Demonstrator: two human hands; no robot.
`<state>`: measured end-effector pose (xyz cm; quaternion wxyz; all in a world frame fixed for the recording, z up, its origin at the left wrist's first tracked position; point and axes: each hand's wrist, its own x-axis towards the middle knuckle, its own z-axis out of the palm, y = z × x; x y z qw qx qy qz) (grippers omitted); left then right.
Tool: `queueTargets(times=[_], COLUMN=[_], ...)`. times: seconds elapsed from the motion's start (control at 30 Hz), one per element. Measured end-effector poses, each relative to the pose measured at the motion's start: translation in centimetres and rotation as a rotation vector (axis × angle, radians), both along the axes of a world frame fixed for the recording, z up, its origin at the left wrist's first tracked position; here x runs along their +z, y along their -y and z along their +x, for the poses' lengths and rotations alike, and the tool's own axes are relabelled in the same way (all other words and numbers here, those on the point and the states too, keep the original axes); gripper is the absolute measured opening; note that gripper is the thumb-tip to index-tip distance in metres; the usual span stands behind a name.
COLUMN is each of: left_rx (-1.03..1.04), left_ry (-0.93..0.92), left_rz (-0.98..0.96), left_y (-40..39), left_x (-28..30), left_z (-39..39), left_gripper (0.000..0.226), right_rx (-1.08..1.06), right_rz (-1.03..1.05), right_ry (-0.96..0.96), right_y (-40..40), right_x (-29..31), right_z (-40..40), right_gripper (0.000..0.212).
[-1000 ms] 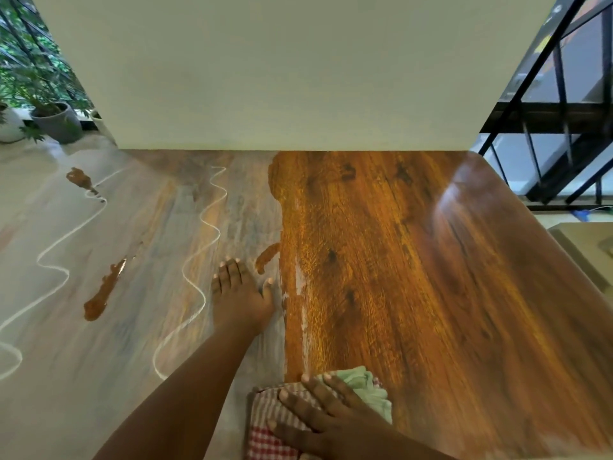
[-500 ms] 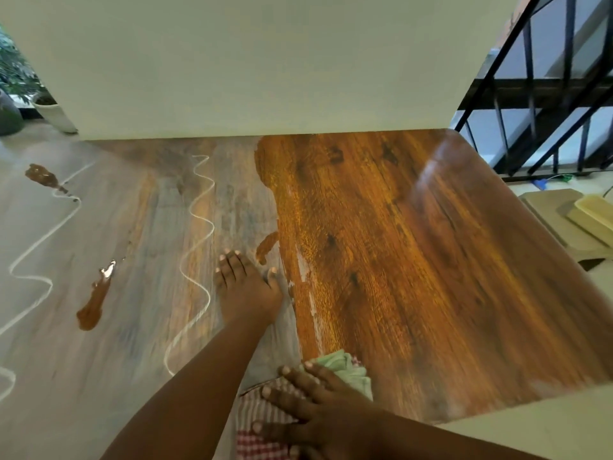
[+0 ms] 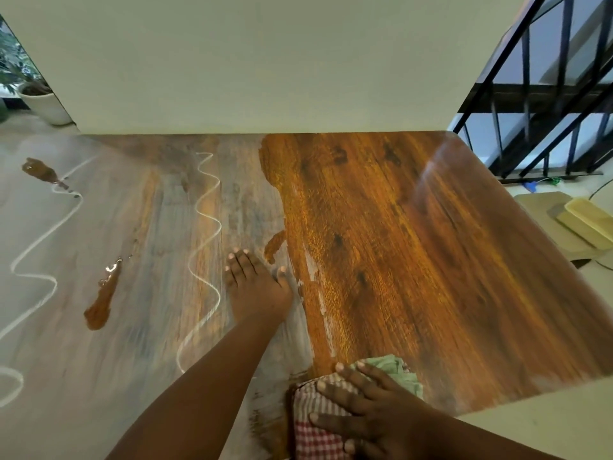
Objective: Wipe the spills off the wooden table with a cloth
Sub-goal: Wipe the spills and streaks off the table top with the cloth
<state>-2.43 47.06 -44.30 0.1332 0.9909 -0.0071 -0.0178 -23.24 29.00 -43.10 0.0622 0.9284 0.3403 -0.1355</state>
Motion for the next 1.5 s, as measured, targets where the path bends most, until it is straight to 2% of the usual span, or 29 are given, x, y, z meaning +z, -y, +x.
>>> queueTargets(times=[0.1, 0.23, 0.37, 0.53, 0.67, 0.87, 1.03, 1.23, 1.43, 1.5], left_rx=[-0.008, -0.032, -0.160, -0.386, -0.401, -0.390, -0.382, -0.313, -0.308, -0.275], left_ry=[-0.019, -0.068, -0.089, -0.050, -0.032, 0.019, 0.033, 0.034, 0.048, 0.053], left_rz=[-0.004, -0.011, -0.008, 0.104, 0.086, 0.057, 0.060, -0.024, -0.120, -0.160], left_y=[0.0, -0.4, -2.7, -6.4, -6.5, -6.5, -6.3, -6.7, -7.1, -7.0], left_x=[0.1, 0.4, 0.5, 0.0, -0.1, -0.1, -0.1, -0.3, 0.0, 0.1], left_z=[0.0, 0.1, 1.1, 1.9, 1.6, 1.5, 1.8, 1.6, 1.5, 1.4], left_gripper=[0.074, 0.069, 0.065, 0.067, 0.071, 0.060, 0.060, 0.067, 0.075, 0.071], right_rx=[-0.110, -0.189, -0.153, -0.167, -0.212, -0.277, -0.348, -0.350, -0.256, -0.207], right_rz=[0.025, 0.217, 0.183, 0.158, 0.167, 0.151, 0.148, 0.149, 0.163, 0.155], right_ry=[-0.060, -0.144, -0.126, -0.085, -0.068, -0.015, -0.016, -0.008, -0.064, -0.070], right_y=[-1.5, -3.5, -3.3, -2.3, -1.6, -1.8, -2.9, -3.6, -4.5, -5.3], right_x=[1.1, 1.2, 1.0, 0.2, -0.3, -0.6, -0.1, -0.2, 0.6, 0.6], right_z=[1.6, 6.0, 9.9, 14.5, 18.8, 26.1, 30.7, 25.9, 14.1, 9.5], right_gripper=[0.052, 0.050, 0.052, 0.053, 0.053, 0.052, 0.051, 0.053, 0.058, 0.060])
